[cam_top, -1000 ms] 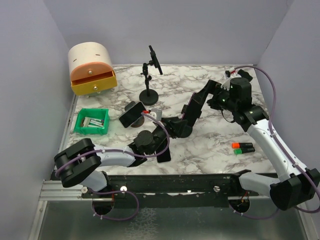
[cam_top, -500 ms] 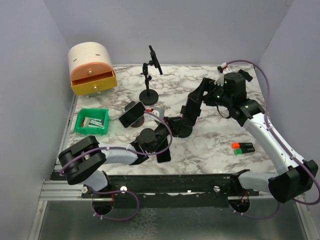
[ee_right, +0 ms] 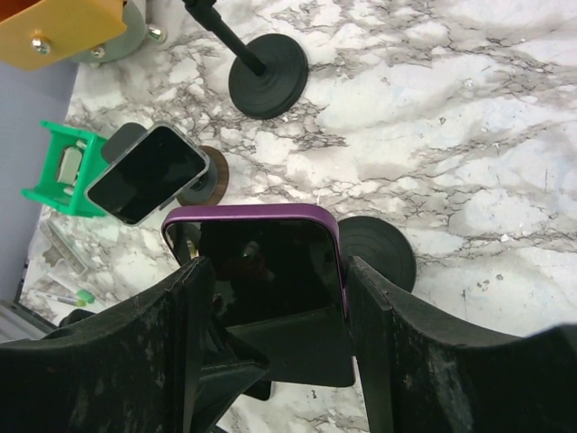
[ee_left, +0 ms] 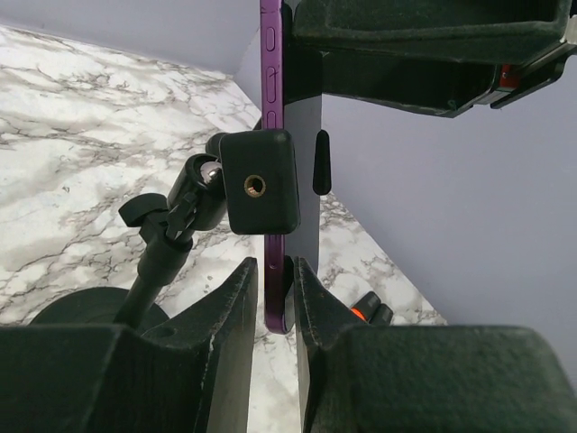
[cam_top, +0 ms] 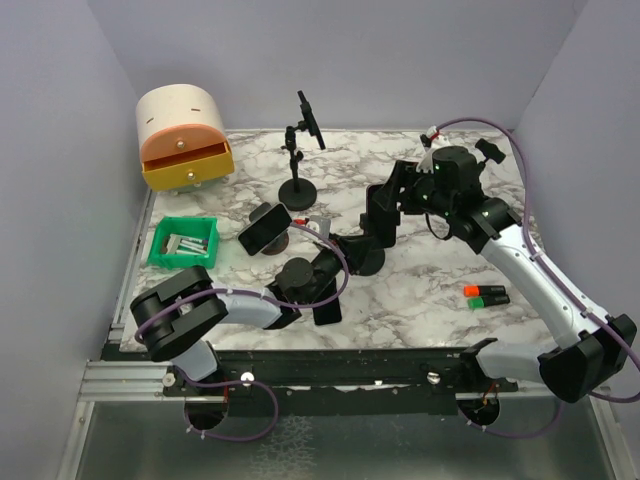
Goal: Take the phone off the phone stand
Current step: Adjust the phone stand with the phone at the center of the board.
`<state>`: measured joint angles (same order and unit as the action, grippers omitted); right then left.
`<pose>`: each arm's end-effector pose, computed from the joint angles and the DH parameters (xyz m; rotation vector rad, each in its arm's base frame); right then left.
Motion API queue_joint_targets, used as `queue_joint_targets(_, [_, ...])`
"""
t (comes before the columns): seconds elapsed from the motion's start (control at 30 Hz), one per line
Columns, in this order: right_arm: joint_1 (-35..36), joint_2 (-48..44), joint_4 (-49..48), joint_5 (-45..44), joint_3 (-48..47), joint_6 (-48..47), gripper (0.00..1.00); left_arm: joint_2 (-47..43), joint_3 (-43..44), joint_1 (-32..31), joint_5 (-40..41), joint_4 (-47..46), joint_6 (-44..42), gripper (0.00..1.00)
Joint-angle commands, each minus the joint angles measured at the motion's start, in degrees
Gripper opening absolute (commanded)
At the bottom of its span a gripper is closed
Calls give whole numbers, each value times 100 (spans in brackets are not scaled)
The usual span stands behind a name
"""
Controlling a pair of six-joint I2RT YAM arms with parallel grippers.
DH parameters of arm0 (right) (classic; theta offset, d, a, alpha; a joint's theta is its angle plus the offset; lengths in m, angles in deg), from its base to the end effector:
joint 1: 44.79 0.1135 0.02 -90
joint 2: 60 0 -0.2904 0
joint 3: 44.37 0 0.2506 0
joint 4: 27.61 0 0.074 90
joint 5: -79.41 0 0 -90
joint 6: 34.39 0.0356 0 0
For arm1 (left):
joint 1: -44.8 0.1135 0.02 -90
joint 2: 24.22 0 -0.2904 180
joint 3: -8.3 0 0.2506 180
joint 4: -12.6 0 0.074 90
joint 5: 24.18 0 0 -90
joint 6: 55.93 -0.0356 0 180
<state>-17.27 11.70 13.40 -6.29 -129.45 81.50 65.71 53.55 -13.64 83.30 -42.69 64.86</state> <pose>0.2379 0.1270 0.3964 -0.0782 2.1150 0.6465 0.1682 -0.2534 0.2476 0.0862 1.4801 -1.0739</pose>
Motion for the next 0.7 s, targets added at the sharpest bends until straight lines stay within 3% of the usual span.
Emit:
queue_joint_targets(0.0, [187, 98, 404, -398, -189, -192, 64, 250, 20, 78, -25, -61, 105, 22])
queue_joint_targets(0.33, [309, 41, 561, -598, -287, -325, 67, 563, 28, 95, -34, -369, 268, 22])
queue_joint_targets(0.47, [306, -24, 623, -598, -313, -354, 75, 517, -22, 95, -42, -398, 265, 24])
queue_joint_targets(0.67, [306, -211, 619, -673, -238, -358, 86, 272, -191, 104, -17, -341, 187, 34])
